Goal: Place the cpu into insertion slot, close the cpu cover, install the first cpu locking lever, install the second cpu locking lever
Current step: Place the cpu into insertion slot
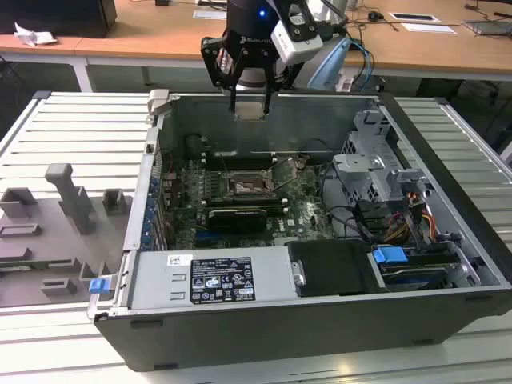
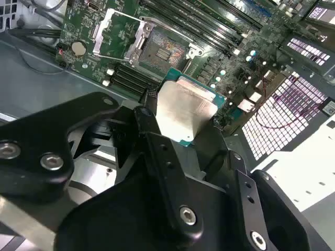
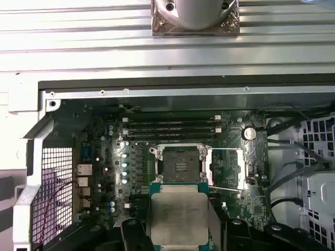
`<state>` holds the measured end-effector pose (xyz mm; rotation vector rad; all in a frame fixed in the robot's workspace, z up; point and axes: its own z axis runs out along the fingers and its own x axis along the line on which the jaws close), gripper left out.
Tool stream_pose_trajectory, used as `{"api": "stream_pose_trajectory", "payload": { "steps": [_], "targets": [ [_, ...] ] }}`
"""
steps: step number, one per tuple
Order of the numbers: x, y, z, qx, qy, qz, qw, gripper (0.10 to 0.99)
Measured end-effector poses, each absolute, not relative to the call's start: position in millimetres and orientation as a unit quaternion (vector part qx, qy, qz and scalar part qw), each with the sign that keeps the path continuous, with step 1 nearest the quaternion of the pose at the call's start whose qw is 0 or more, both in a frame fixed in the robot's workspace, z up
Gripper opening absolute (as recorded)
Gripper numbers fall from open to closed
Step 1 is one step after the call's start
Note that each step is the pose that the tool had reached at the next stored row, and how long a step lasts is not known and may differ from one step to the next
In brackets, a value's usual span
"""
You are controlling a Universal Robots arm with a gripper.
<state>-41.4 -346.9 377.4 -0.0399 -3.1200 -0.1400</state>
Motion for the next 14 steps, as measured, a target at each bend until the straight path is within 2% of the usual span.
{"api": "stream_pose_trajectory", "payload": {
  "steps": [14],
  "targets": [
    [-41.5, -346.9, 376.6, -0.033, -0.998, -0.045, 0.008, 0.529]
  ]
}}
